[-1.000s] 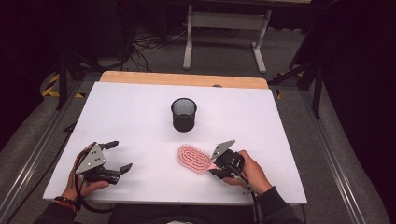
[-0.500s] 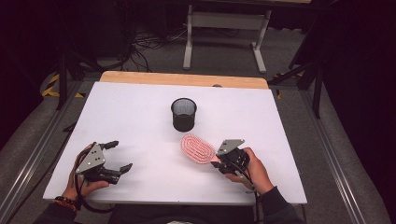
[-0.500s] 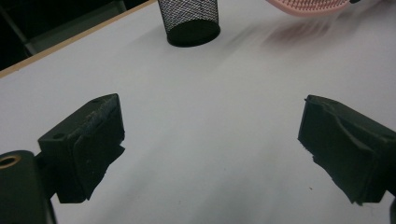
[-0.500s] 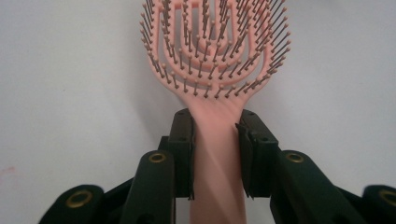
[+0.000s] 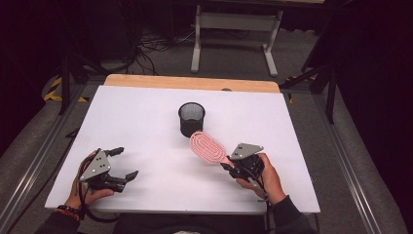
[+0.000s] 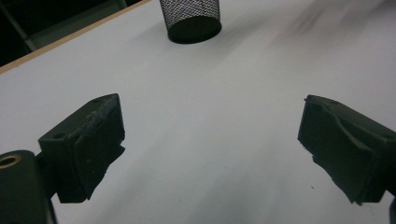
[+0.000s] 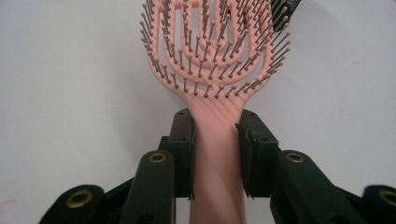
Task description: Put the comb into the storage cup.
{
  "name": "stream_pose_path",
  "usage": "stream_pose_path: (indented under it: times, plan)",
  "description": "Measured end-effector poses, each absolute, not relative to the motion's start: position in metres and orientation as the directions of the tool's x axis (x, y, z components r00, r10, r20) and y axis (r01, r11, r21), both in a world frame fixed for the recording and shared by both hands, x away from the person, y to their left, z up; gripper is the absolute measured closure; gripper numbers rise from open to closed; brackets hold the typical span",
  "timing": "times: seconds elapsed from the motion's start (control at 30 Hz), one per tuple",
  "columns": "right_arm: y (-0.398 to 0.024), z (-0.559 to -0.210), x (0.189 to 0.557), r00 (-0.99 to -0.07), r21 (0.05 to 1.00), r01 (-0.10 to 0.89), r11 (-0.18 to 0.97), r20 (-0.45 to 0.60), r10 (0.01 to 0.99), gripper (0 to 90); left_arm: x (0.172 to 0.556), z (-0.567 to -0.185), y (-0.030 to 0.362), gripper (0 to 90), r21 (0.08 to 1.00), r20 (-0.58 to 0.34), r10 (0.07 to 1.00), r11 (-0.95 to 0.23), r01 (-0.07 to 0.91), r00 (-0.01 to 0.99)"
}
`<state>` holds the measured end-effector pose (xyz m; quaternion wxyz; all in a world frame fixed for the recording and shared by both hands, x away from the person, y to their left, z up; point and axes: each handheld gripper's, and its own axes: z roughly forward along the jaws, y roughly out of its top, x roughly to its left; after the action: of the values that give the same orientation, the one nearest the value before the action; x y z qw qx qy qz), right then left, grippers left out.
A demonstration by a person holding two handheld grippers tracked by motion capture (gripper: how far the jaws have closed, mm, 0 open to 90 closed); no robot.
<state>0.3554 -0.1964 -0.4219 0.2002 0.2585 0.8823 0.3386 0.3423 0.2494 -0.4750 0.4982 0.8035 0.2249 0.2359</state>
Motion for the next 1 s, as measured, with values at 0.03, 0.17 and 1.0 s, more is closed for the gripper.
stream_pose_path:
  times: [0.03,0.17,1.0]
  plan:
    - [-0.1975,-0.42,0.3546,-0.777,0.716,0.313,0.624,-0.185,0.602,69.1,0.3425,-0.4751,0.2497,8.0,0.907,0.151,0.6,-0.4,0.131,0.786]
    - [-0.1997,-0.4206,0.3553,-0.75,0.739,0.305,0.601,-0.203,0.629,69.1,0.3423,-0.475,0.2493,8.0,0.907,0.153,0.596,-0.402,0.128,0.788]
    - [-0.2054,-0.4199,0.3508,-0.693,0.852,0.199,0.484,-0.227,0.684,69.1,0.3432,-0.4763,0.249,8.4,0.906,0.139,0.594,-0.4,0.141,0.792]
